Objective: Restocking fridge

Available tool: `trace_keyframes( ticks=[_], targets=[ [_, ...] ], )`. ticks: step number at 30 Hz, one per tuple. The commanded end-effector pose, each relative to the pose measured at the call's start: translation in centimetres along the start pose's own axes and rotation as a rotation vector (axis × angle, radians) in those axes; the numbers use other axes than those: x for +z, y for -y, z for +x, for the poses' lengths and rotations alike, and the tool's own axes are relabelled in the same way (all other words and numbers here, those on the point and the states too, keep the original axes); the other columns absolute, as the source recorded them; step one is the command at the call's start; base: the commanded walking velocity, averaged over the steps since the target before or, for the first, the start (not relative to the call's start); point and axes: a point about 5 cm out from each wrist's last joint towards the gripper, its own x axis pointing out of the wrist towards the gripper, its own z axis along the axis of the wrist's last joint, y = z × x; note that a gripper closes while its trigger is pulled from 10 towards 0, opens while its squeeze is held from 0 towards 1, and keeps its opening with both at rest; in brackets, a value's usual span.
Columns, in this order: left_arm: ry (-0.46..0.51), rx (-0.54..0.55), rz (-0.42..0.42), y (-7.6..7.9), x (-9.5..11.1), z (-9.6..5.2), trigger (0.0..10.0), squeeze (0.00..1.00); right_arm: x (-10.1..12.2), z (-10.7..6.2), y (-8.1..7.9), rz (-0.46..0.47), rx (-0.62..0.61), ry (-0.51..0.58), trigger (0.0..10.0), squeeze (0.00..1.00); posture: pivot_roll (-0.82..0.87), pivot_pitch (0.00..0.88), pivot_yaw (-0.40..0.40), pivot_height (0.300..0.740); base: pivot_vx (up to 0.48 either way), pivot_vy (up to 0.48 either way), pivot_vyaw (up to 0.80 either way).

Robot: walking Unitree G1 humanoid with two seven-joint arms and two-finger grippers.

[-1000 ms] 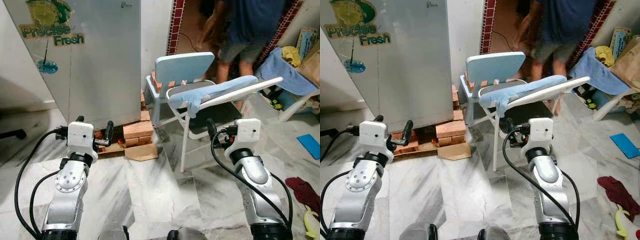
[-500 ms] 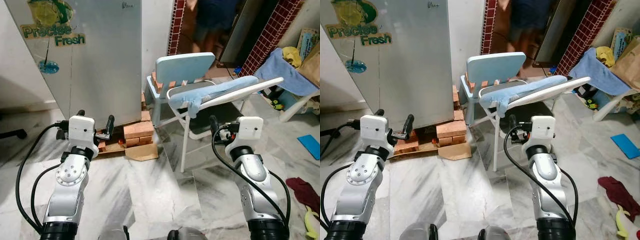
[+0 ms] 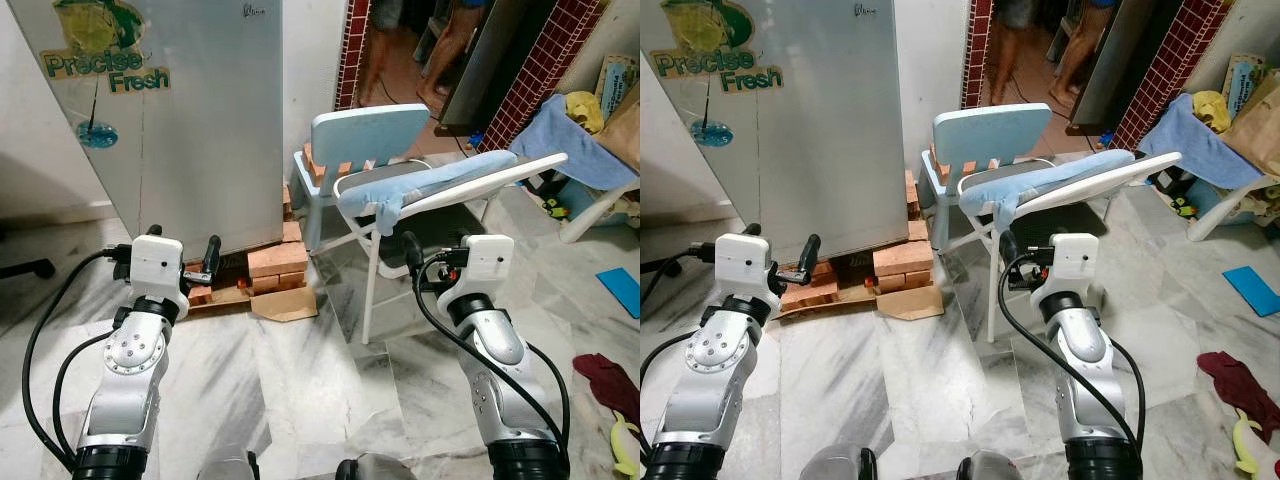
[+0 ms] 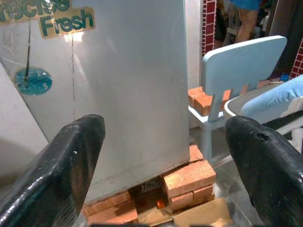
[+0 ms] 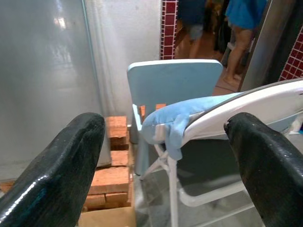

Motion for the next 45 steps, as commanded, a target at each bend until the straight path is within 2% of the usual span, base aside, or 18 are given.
trace_keyframes(
  ticks=[1, 4, 7, 11, 19, 28, 36, 45],
  targets=[
    [-0.005, -0.009, 0.003, 0.2, -0.1, 0.0, 10.0, 0.0, 0.0, 0.1, 0.3, -0.03, -0.026, -0.011, 10.0, 0.0, 0.0, 0.055, -0.054, 0.74, 0.0, 0.0, 0.0],
    [-0.007, -0.011, -0.004, 0.2, -0.1, 0.1, 10.0, 0.0, -0.2, 0.3, 0.2, -0.079, -0.031, -0.021, 10.0, 0.0, 0.0, 0.054, -0.055, 0.74, 0.0, 0.0, 0.0],
    [-0.007, -0.013, -0.009, 0.3, -0.1, 0.2, 10.0, 0.0, -0.4, 0.2, 0.0, 0.008, -0.04, -0.052, 10.0, 0.0, 0.0, 0.054, -0.055, 0.74, 0.0, 0.17, 0.0],
    [-0.009, -0.018, -0.01, 0.4, -0.1, 0.3, 10.0, 0.0, -0.2, 0.4, 0.1, -0.029, -0.039, -0.041, 10.0, 0.0, 0.0, 0.055, -0.055, 0.74, 0.0, 0.405, 0.0],
    [0.001, -0.038, 0.017, 0.6, 0.1, 0.5, 10.0, 0.0, 0.3, 0.4, -0.3, 0.0, -0.009, -0.01, 10.0, 0.0, 0.0, 0.055, -0.057, 0.74, 0.0, 0.48, 0.0],
    [0.005, -0.013, 0.013, 0.1, 0.1, 0.4, 10.0, 0.0, 0.1, 0.4, -0.6, 0.026, 0.01, -0.013, 10.0, 0.0, 0.01, 0.057, -0.054, 0.74, 0.0, 0.48, 0.0],
    [0.017, -0.035, 0.013, 0.3, 0.2, 0.5, 10.0, 0.0, 0.2, 0.5, -0.7, 0.018, 0.023, -0.004, 10.0, 0.0, 0.01, 0.056, -0.051, 0.74, 0.0, 0.48, -0.75],
    [0.031, -0.036, 0.009, 0.3, 0.4, 0.8, 10.0, 0.0, 0.5, 0.8, -0.8, -0.015, 0.041, 0.009, 10.0, 0.0, 0.01, 0.059, -0.048, 0.74, 0.0, 0.48, 0.0]
  ],
)
